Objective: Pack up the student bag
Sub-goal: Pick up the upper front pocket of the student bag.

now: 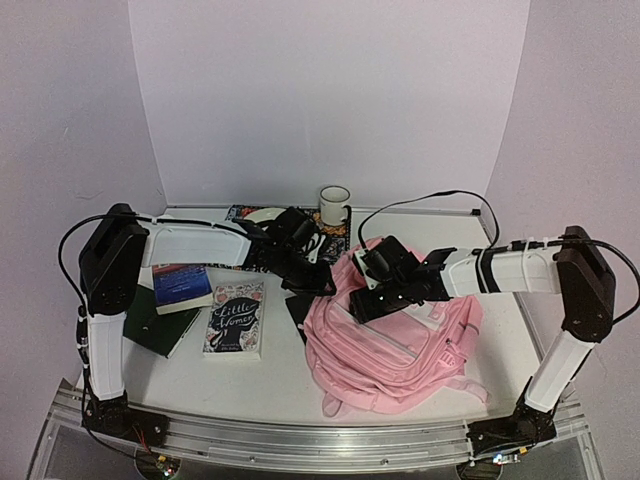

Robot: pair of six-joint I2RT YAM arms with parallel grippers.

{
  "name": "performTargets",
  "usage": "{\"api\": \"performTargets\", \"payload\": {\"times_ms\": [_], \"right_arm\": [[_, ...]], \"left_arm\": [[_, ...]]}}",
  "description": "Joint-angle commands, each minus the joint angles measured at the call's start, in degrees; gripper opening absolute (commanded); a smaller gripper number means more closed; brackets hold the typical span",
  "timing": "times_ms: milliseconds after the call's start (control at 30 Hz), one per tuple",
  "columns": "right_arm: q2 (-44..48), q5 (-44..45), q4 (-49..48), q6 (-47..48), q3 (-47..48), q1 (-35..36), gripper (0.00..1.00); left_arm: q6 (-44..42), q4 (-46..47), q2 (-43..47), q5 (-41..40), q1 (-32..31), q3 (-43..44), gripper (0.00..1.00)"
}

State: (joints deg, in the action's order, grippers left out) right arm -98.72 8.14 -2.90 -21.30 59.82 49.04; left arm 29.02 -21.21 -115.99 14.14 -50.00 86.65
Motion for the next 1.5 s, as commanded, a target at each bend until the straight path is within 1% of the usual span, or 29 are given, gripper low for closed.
{"api": "performTargets", "payload": {"times_ms": [0,100,167,333,600,800,933,1267,1333,1467], "right_arm": [[-0.8,0.4,0.9,-0.7,-1.0,-0.2,0.64],[-0.8,0.3,0.8,-0.8,-1.1,-0.2,0.64],[-0.8,0.3,0.8,-0.9,-1.1,-0.2,0.64],[-0.7,0.5,0.7,-0.8,-1.1,-0.2,0.64],[-0.7,0.7,0.7,-0.9,-1.2,-0.2,0.64],[-0.8,0.6,0.6,-1.0,-1.3,-0.2,0.64],[-0.8,0.7,0.7,-0.9,-1.2,-0.2,0.64],[-0.8,1.0,0.5,-0.9,-1.4,-0.2,0.64],[-1.0,1.0,0.5,-0.9,-1.4,-0.2,0.64],[-1.3,0.9,0.5,-0.9,-1.1,-0.2,0.64]], "left_arm": [[-1.4,0.3,5.6,-4.3,-0.6,2.3,0.29],[-1.8,0.4,6.8,-7.0,-0.7,2.1,0.29],[-2.0,0.4,7.1,-7.0,-0.7,2.3,0.29],[-2.5,0.4,5.5,-4.8,-0.9,2.7,0.27],[-2.4,0.4,1.6,0.9,-1.0,4.0,0.25],[-2.5,0.3,-0.9,1.8,-1.1,4.8,0.25],[-2.2,-0.9,-2.5,0.5,-1.0,5.2,0.25],[-1.0,-7.2,-3.2,-10.1,-1.0,4.6,0.21],[-1.0,-7.5,-2.9,-9.9,-1.0,4.2,0.21],[-1.6,-7.5,-2.3,-6.9,-1.4,4.1,0.21]]}}
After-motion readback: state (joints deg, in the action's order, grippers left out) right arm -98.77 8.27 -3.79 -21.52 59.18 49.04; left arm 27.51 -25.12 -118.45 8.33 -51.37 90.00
